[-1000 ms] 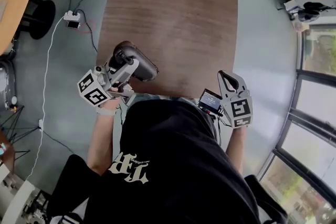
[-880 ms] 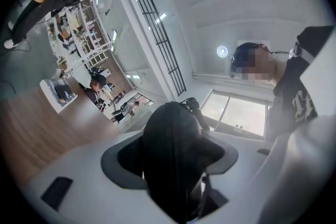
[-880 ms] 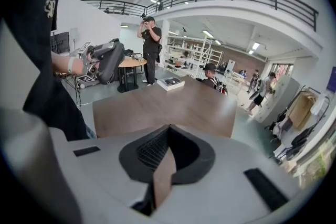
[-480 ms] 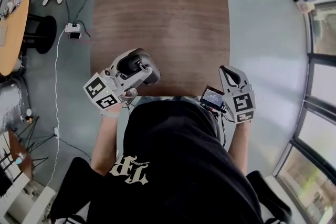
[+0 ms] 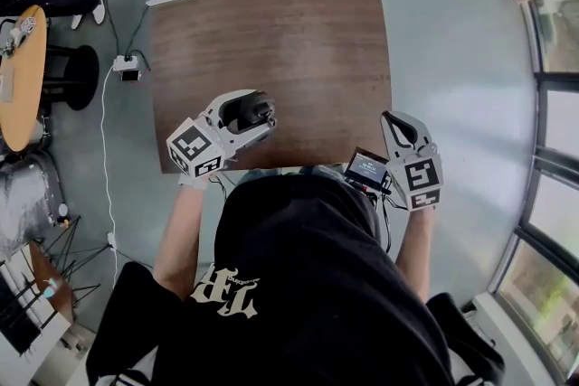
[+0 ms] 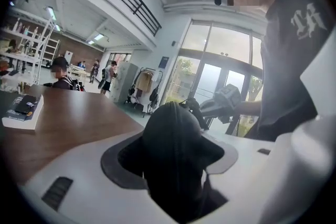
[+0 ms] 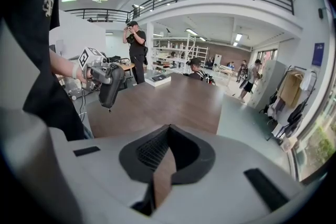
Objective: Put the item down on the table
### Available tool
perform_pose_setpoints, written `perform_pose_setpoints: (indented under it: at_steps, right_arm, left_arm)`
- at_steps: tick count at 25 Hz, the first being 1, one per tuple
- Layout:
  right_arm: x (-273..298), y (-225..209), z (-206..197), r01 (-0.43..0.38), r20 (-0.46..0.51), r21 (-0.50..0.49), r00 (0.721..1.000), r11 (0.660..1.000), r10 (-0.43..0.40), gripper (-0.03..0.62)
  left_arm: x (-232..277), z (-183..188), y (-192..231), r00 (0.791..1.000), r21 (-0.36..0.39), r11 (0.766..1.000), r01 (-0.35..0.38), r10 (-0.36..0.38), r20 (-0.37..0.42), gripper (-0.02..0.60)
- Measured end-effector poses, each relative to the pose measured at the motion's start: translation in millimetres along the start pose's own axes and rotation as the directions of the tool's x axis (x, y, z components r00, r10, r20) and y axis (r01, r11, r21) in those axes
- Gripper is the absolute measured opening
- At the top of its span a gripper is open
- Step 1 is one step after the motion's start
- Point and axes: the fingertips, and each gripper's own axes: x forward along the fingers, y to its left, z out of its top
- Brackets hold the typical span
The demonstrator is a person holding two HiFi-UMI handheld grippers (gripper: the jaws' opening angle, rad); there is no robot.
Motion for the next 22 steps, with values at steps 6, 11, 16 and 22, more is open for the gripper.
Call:
perform_pose_setpoints:
  at_steps: [6, 11, 16, 22]
  right_arm:
    - [-13.4, 0.3, -16.3, 0.036, -0.015, 0.037, 0.999, 0.999, -0.035, -0.012]
    - [-21.1, -2.7, -25.1, 0.075, -0.026, 0.051, 0.997, 0.996, -0.073, -0.012]
    - [-30.8, 0.0, -34.9, 0.089, -0.038, 0.089, 0.996, 0.992, -0.086, -0.012]
    - [-37.1, -0.3, -39.3, 0.115, -0.046, 0.086, 0.993, 0.99, -0.111, -0.012]
  left_arm:
    - [16.1, -24.2, 3.9, 0.994, 0.043, 0.998, 0.038, -0.034, -0.1, 0.275]
    - [27.5, -43.3, 17.8, 0.984, 0.069, 0.997, 0.043, -0.03, -0.175, 0.275]
    - [38.4, -51.0, 20.8, 0.971, 0.095, 0.994, 0.062, -0.038, -0.236, 0.275]
    - [53.8, -80.0, 43.5, 0.928, 0.191, 0.981, 0.026, 0.048, -0.37, 0.275]
